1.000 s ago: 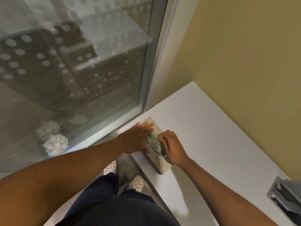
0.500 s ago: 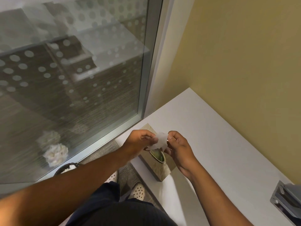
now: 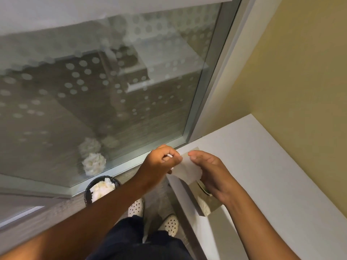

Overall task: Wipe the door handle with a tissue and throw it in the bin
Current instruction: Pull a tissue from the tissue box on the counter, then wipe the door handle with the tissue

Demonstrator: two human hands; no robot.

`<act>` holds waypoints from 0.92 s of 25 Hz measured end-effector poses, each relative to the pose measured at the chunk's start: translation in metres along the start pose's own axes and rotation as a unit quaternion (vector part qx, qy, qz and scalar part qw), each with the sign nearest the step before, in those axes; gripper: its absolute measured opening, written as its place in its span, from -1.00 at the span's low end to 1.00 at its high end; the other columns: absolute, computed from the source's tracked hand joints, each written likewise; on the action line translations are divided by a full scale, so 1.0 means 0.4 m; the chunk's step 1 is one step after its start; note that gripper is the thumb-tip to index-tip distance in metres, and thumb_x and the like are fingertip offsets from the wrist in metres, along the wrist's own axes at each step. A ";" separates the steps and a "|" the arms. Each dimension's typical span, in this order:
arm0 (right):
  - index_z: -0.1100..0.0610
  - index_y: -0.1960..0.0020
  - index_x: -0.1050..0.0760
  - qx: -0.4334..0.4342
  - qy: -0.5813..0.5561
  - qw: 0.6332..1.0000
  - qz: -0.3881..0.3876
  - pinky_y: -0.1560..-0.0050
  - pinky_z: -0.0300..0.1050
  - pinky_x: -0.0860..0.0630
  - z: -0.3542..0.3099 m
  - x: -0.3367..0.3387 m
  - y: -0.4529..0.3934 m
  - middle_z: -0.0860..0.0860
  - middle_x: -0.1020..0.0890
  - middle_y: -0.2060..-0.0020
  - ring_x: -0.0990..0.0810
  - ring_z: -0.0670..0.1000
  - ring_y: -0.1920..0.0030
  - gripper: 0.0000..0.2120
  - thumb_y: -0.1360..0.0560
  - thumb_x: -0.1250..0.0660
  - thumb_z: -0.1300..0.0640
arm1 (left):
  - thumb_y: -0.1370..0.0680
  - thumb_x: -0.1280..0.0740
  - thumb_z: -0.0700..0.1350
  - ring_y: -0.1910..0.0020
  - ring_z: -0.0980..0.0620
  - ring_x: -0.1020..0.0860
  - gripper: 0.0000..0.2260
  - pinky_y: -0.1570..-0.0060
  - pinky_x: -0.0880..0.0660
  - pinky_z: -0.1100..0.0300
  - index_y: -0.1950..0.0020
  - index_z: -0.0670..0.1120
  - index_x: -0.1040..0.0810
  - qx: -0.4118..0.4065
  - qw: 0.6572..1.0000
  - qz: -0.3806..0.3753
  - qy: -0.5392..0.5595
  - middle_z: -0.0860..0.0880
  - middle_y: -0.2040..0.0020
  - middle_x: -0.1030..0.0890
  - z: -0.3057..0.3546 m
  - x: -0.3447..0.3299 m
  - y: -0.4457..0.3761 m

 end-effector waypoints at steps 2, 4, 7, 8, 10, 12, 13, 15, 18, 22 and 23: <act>0.06 -0.16 -0.71 0.002 0.036 0.999 -0.023 0.10 -0.17 -0.64 -0.014 -0.044 -0.005 0.00 -0.74 0.03 -0.71 -0.04 0.04 -0.70 -0.50 -0.51 -0.06 | -0.50 -0.40 0.01 0.13 0.06 -0.56 -0.88 0.07 -0.52 0.15 0.14 -0.01 -0.68 0.000 0.999 0.021 0.031 0.03 0.13 -0.64 0.017 0.034 0.034; 0.11 -0.08 -0.74 0.014 0.089 0.994 -0.069 0.11 -0.13 -0.62 -0.029 -0.111 -0.007 0.06 -0.76 0.08 -0.71 -0.03 0.11 -0.73 -0.49 -0.53 -0.05 | -0.53 -0.36 -0.06 0.11 -0.03 -0.50 -0.88 0.04 -0.44 0.07 0.11 -0.08 -0.62 -0.026 0.996 0.053 0.063 -0.06 0.17 -0.60 0.036 0.089 0.076; 0.17 0.14 -0.72 0.071 0.189 0.974 -0.103 0.12 -0.16 -0.52 -0.061 -0.209 0.000 0.17 -0.67 0.24 -0.61 -0.01 0.19 -0.70 -0.39 -0.56 -0.08 | -0.62 -0.36 -0.14 0.23 0.05 -0.52 -0.90 0.12 -0.47 0.20 0.06 -0.13 -0.55 -0.062 0.988 0.087 0.114 -0.02 0.25 -0.59 0.052 0.173 0.133; 0.23 0.17 -0.69 0.087 0.196 0.970 -0.117 0.12 -0.17 -0.49 -0.070 -0.249 0.002 0.14 -0.62 0.27 -0.57 -0.03 0.20 -0.67 -0.39 -0.55 -0.06 | -0.68 -0.37 -0.19 0.29 0.13 -0.52 -0.88 0.18 -0.47 0.26 0.05 -0.14 -0.54 -0.064 0.986 0.098 0.121 0.05 0.28 -0.60 0.049 0.205 0.155; 0.35 0.21 -0.58 0.098 0.157 0.970 -0.156 0.10 -0.14 -0.46 -0.078 -0.331 0.011 0.05 -0.61 0.25 -0.55 -0.02 0.18 -0.65 -0.42 -0.50 0.03 | -0.75 -0.32 -0.25 0.36 0.19 -0.48 -0.83 0.28 -0.43 0.30 0.04 -0.13 -0.52 -0.060 0.984 0.121 0.119 0.14 0.34 -0.59 0.034 0.266 0.201; 0.24 0.28 -0.56 0.072 0.067 0.979 -0.178 0.17 -0.13 -0.48 -0.078 -0.415 0.025 0.05 -0.62 0.24 -0.56 0.01 0.20 -0.81 -0.44 -0.46 0.15 | -0.75 -0.33 -0.21 0.43 0.17 -0.39 -0.82 0.38 -0.34 0.30 0.05 -0.10 -0.51 -0.053 0.982 0.143 0.112 0.17 0.39 -0.54 0.014 0.321 0.255; 0.13 0.29 -0.57 0.057 0.028 0.980 -0.186 0.23 -0.12 -0.49 -0.072 -0.466 0.034 0.06 -0.61 0.26 -0.56 0.02 0.23 -0.86 -0.44 -0.44 0.19 | -0.76 -0.32 -0.20 0.44 0.16 -0.35 -0.81 0.40 -0.31 0.29 0.06 -0.09 -0.50 -0.055 0.980 0.155 0.112 0.17 0.40 -0.50 0.004 0.353 0.291; 0.02 0.24 -0.61 0.047 -0.015 0.978 -0.205 0.28 -0.16 -0.56 -0.054 -0.557 0.057 0.05 -0.65 0.27 -0.63 0.01 0.25 -0.87 -0.42 -0.44 0.22 | -0.77 -0.28 -0.24 0.40 0.16 -0.42 -0.79 0.30 -0.40 0.31 0.06 -0.09 -0.52 -0.072 0.973 0.192 0.103 0.15 0.36 -0.51 -0.009 0.414 0.368; 0.23 -0.18 -0.61 0.035 -0.032 0.965 -0.260 0.08 -0.09 -0.65 -0.008 -0.712 0.110 0.16 -0.74 0.02 -0.71 0.07 0.11 -0.71 -0.46 -0.41 0.30 | -0.77 -0.25 -0.24 0.17 0.16 -0.66 -0.82 0.06 -0.61 0.32 0.01 -0.15 -0.55 -0.092 0.955 0.237 0.153 0.08 0.18 -0.70 -0.024 0.515 0.506; 0.25 -0.17 -0.60 0.061 0.019 0.956 -0.288 0.07 -0.08 -0.69 0.061 -0.901 0.182 0.21 -0.73 0.02 -0.73 0.09 0.11 -0.69 -0.43 -0.50 0.32 | -0.79 -0.24 -0.17 0.24 0.05 -0.64 -0.77 0.20 -0.64 0.20 0.05 -0.07 -0.54 -0.097 0.925 0.274 0.244 0.00 0.23 -0.66 -0.036 0.631 0.682; 0.23 -0.11 -0.60 0.080 0.040 0.952 -0.292 0.07 -0.09 -0.69 0.081 -0.961 0.202 0.20 -0.74 0.04 -0.73 0.08 0.11 -0.70 -0.40 -0.55 0.30 | -0.79 -0.25 -0.16 0.26 0.04 -0.60 -0.76 0.24 -0.59 0.18 0.06 -0.04 -0.55 -0.099 0.920 0.295 0.240 0.00 0.26 -0.63 -0.043 0.665 0.733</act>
Point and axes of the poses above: each hand's wrist, its own y-axis away from the middle knuckle, its own x-axis out of the back of the hand, z = x × y, the point moved 4 cm from there along -y, towards the middle knuckle
